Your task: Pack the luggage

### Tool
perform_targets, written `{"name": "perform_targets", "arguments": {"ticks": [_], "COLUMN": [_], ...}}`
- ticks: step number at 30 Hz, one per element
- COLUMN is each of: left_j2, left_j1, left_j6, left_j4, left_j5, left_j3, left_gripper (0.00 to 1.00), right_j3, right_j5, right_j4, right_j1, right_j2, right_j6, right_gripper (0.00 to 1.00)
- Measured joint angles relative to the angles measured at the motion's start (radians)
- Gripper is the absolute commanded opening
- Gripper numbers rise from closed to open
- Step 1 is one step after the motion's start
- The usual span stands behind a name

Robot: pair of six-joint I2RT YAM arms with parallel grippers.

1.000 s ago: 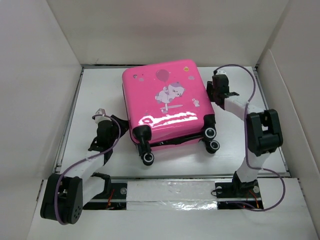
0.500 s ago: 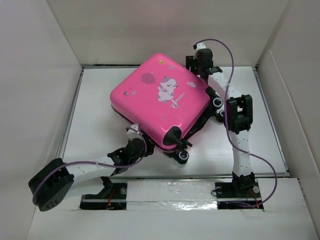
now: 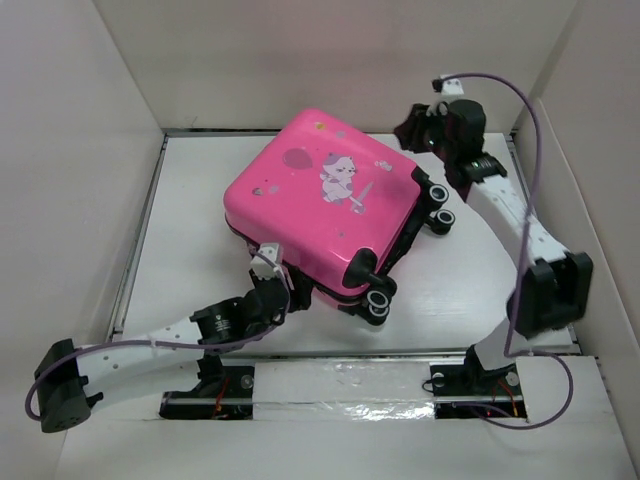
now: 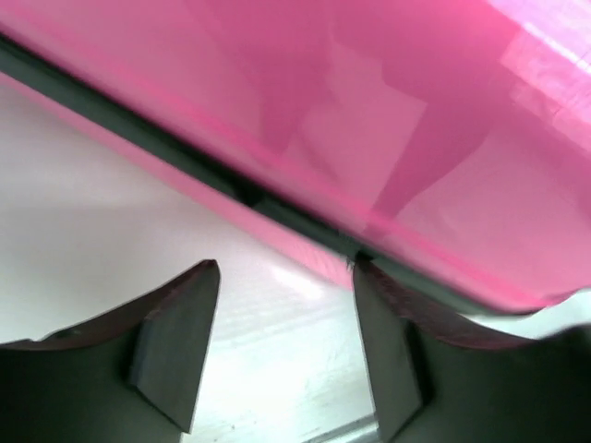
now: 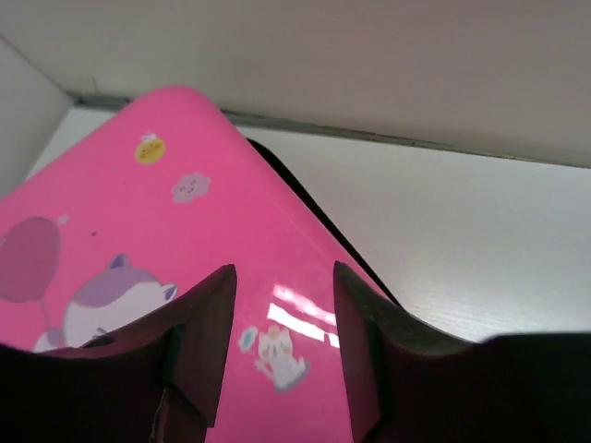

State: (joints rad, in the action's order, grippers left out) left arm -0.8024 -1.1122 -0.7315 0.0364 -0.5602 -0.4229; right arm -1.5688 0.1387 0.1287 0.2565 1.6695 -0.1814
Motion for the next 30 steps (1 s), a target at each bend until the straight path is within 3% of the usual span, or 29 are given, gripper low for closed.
{"name": "perform_targets", "arguments": {"ticks": [3,6,12,15,21,25,30], "left_j2": [0.069,0.153,0.129,-0.01,-0.315,-0.526,-0.749], "left_j1": [-0.006,-0.01,0.058,0.237,0.7,0.912,1.083], "left_j6": [-0.006,0.005,0.118,0.146,0.098,0.053,0.023], "left_j4": [0.092,0.112,-0.045,-0.122,-0.249,-0.248,-0.225], "left_j5": [-0.093,-0.176,-0.285,-0.175,0.24,0.438,0.595], "left_j3": [-0.077,-0.143,-0.284,-0.427,-0.619,-0.695,-0.774], "left_gripper": [0.43,0.29,0.27,0.32,0.39,0.39,0.41], "right_j3": [0.277,0.509,0.827,0.925,1.018,1.038,1.043], "right_j5": [-0.039,-0.079,-0.152,-0.171,-0.226,-0.234,-0.229], "right_j4": [-0.126,-0.225,-0.269,-0.259,-0.255,-0.25,-0.249], "right_j1": [-0.026,-0.035,-0.01,0.005,0.013,0.013,0.013], "right_j2": [-0.256,-0.455,-0.649,-0.705,-0.758,-0.738,-0.69], "right_j6": [-0.034,-0.066,-0.106,-0.118,-0.13,-0.137,-0.14], "right_gripper": [0.0,0.0,0.0,0.0,0.0,0.0,0.0]}}
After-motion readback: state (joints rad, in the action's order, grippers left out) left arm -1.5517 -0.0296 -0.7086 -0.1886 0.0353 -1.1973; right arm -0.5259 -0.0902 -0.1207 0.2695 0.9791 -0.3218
